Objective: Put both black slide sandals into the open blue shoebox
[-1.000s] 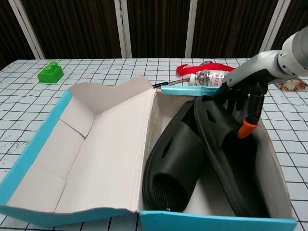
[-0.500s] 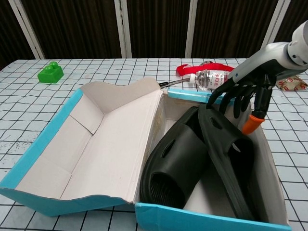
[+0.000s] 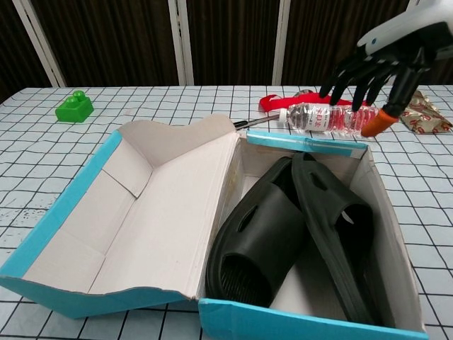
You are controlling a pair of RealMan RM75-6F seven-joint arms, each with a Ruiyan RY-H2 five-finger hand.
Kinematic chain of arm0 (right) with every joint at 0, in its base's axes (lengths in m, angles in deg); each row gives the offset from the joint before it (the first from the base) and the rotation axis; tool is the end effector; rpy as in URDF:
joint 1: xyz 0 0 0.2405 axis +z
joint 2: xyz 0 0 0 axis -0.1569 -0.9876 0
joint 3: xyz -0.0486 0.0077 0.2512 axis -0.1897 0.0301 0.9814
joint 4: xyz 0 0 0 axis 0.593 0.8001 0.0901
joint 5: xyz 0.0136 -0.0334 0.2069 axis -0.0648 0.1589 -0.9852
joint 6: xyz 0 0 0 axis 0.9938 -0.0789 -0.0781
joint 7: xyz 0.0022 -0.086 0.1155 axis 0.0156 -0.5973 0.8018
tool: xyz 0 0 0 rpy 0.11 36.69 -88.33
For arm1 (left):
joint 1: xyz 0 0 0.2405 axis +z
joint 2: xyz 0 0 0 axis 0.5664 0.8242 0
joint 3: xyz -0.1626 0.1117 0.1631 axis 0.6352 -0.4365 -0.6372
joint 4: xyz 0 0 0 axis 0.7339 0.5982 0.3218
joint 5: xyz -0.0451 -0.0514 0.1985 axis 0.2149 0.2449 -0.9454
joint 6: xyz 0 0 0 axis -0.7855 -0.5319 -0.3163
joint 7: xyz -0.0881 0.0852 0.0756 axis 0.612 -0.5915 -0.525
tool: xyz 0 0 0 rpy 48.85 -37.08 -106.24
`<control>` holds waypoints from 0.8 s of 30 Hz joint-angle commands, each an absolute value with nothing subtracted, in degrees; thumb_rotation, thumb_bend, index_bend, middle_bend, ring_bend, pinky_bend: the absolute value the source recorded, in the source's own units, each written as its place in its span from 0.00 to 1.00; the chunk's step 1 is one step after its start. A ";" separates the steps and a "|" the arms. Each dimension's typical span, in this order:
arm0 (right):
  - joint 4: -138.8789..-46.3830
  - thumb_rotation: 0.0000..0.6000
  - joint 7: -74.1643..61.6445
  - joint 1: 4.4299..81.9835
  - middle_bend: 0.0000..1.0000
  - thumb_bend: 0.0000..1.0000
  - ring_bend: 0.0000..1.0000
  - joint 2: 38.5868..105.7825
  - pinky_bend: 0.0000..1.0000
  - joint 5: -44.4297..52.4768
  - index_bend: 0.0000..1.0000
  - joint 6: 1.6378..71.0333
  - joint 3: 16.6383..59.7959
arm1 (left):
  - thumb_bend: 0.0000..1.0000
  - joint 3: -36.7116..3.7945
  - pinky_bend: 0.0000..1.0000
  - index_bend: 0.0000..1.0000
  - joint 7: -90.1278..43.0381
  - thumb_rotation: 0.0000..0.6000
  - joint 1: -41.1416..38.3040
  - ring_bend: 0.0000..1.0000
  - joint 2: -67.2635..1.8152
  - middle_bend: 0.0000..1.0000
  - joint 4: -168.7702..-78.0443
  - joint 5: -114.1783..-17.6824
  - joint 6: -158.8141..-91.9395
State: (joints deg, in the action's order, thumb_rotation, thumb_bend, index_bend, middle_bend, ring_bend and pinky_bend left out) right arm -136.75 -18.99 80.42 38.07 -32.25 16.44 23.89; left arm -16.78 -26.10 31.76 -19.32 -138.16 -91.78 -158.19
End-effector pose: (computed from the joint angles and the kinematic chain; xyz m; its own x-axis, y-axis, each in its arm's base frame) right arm -0.0908 -0.3385 0.1190 0.3561 -0.5502 0.7553 -0.9343 -0.1953 0.2982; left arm -0.3061 0.1825 0.1751 0.4186 -0.2748 0.8656 0.9035 0.0294 -0.4276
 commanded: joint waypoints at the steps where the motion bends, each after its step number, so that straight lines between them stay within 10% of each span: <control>1: -142.98 1.00 -25.39 66.75 0.19 0.24 0.25 39.26 0.20 -17.18 0.20 39.02 21.13 | 0.08 -16.71 0.10 0.13 -26.35 1.00 31.79 0.00 -19.41 0.05 -138.04 -91.72 -158.31; 13: -136.55 1.00 -34.08 46.87 0.17 0.24 0.17 45.46 0.12 1.94 0.20 63.47 15.00 | 0.08 -15.59 0.10 0.13 -31.54 1.00 32.04 0.00 -20.56 0.02 -138.17 -89.38 -158.85; 24: -125.51 1.00 -31.27 34.25 0.16 0.24 0.16 48.80 0.11 8.92 0.20 70.15 15.10 | 0.08 -15.47 0.10 0.12 -39.91 1.00 32.62 0.00 -18.83 0.03 -143.14 -82.74 -154.97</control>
